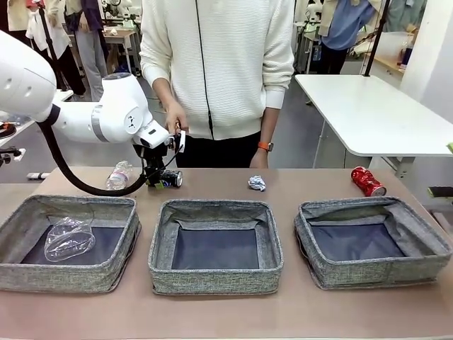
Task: Sort the waste into the appropriate baskets.
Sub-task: Pick up the waste item pointed out by the person.
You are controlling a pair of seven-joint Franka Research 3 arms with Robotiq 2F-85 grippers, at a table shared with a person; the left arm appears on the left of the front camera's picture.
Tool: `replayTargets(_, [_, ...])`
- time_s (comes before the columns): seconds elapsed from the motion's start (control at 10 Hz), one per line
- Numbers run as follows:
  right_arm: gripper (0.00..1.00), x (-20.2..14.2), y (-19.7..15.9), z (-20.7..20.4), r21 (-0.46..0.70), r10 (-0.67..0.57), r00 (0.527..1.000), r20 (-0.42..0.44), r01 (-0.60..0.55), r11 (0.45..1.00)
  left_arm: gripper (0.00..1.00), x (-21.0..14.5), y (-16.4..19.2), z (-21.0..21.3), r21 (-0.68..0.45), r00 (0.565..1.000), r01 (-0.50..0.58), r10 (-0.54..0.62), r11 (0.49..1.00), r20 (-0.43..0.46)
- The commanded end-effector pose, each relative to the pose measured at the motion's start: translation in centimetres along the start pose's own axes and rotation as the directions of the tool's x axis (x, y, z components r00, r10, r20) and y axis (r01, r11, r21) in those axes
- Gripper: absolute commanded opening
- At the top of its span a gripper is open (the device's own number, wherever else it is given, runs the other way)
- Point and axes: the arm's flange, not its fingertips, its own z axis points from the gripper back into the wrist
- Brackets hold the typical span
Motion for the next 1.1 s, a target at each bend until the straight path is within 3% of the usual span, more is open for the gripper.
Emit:
replayTargets(0.0, [1.0,0.13,0.65,-0.04,0.025,-0.017,1.0,0.009,0.016,1.0,0.87,-0.13,0.53,0.15,-0.034,1.0,0.002,-0.002,0.999,0.007])
replayTargets(0.1, [1.0,0.13,0.65,-0.04,0.025,-0.017,1.0,0.009,0.016,1.0,0.42,-0.18,0.55,0.14,-0.036,1.0,0.006,-0.006,0.999,0.005])
replayTargets(0.2, [1.0,0.13,0.65,-0.04,0.025,-0.017,1.0,0.009,0.016,1.0,0.29,-0.19,0.54,0.08,-0.044,1.0,0.008,-0.008,0.999,-0.002])
replayTargets(0.3, [1.0,0.13,0.65,-0.04,0.025,-0.017,1.0,0.009,0.016,1.0,0.0,-0.25,0.53,0.06,-0.046,1.0,0.005,-0.005,0.999,-0.001])
replayTargets(0.5, [1.0,0.13,0.65,-0.04,0.025,-0.017,1.0,0.009,0.016,1.0,0.0,-0.34,0.49,0.11,-0.051,1.0,0.003,-0.004,0.999,-0.004])
replayTargets(0.6, [1.0,0.13,0.65,-0.04,0.025,-0.017,1.0,0.009,0.016,1.0,0.05,-0.36,0.47,0.1,-0.055,1.0,0.004,-0.005,0.998,-0.008])
replayTargets(0.7, [1.0,0.13,0.65,-0.04,0.025,-0.017,1.0,0.009,0.016,1.0,0.0,-0.37,0.48,0.06,-0.058,1.0,0.003,-0.004,0.998,-0.012])
replayTargets(1.0, [1.0,0.13,0.65,-0.04,0.025,-0.017,1.0,0.009,0.016,1.0,0.0,-0.43,0.39,0.09,-0.063,1.0,-0.005,0.004,0.998,-0.02])
